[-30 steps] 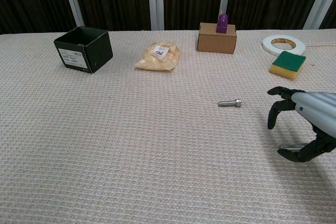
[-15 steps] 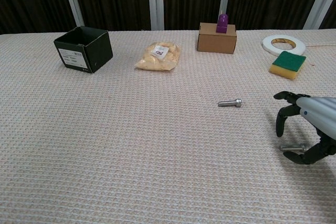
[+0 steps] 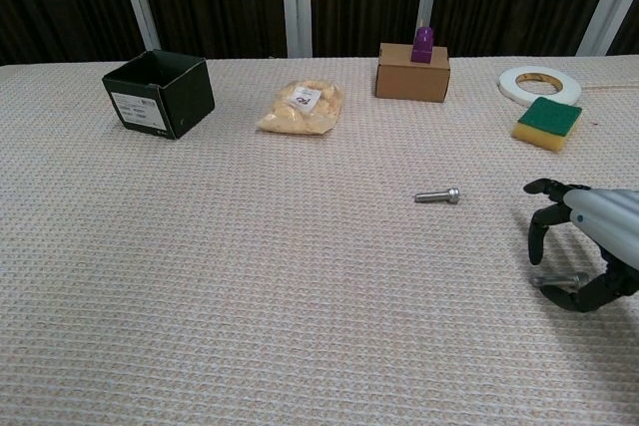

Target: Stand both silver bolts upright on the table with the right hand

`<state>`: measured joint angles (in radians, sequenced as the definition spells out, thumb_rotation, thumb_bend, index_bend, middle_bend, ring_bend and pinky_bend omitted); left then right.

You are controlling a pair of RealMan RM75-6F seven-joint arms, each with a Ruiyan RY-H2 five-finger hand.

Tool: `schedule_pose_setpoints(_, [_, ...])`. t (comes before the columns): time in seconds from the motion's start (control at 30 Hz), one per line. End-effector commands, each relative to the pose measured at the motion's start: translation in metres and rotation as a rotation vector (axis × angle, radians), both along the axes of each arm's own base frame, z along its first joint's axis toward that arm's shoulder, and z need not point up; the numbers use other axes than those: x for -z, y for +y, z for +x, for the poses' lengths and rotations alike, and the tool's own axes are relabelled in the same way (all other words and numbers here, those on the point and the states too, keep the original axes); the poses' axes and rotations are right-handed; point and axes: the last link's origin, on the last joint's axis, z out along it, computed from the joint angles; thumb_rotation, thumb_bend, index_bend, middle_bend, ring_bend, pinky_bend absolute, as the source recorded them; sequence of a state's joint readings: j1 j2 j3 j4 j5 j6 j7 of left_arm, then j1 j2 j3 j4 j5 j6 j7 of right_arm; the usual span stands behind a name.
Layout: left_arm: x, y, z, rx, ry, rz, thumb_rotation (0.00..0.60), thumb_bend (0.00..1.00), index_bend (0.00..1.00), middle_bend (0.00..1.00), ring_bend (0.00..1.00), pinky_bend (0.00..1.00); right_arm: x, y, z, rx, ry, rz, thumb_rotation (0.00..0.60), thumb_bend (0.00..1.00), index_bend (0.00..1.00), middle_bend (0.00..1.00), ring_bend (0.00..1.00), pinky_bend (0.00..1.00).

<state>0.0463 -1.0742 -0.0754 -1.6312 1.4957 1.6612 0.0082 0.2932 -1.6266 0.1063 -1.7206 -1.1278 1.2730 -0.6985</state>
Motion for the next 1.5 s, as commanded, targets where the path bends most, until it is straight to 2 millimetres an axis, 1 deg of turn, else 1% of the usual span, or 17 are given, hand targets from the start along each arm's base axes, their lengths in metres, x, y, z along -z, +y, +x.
schedule_pose_setpoints(0.03, [-0.0001,-0.0001,0.0000,0.000,0.001,0.000,0.600,0.12,0.06,0.04,0.00,0.14,0.0011,-0.0010,-0.0010,0.007,0.004,0.005,0.600,0.33,0.51,0.06,0.11,0.19])
schedule_pose_setpoints(0.6, [-0.0005,-0.0001,-0.0003,0.001,0.000,0.001,0.600,0.12,0.06,0.04,0.00,0.14,0.0043,-0.0032,-0.0033,0.022,0.012,0.009,0.600,0.34,0.55,0.06,0.11,0.19])
schedule_pose_setpoints(1.0, [0.0001,0.0000,0.0001,0.001,0.000,-0.003,0.600,0.12,0.07,0.04,0.00,0.14,0.0044,-0.0047,-0.0059,0.033,0.031,0.016,0.600,0.34,0.55,0.06,0.11,0.19])
schedule_pose_setpoints(1.27, [0.0009,-0.0006,0.0011,0.011,-0.002,-0.013,0.600,0.12,0.07,0.04,0.00,0.14,0.0048,-0.0042,-0.0053,0.039,0.028,0.023,0.600,0.37,0.61,0.07,0.11,0.19])
schedule_pose_setpoints(1.5, [0.0004,-0.0005,0.0009,0.012,-0.001,-0.010,0.600,0.12,0.07,0.04,0.00,0.14,0.0031,-0.0041,-0.0052,0.039,0.017,0.020,0.600,0.38,0.63,0.07,0.12,0.19])
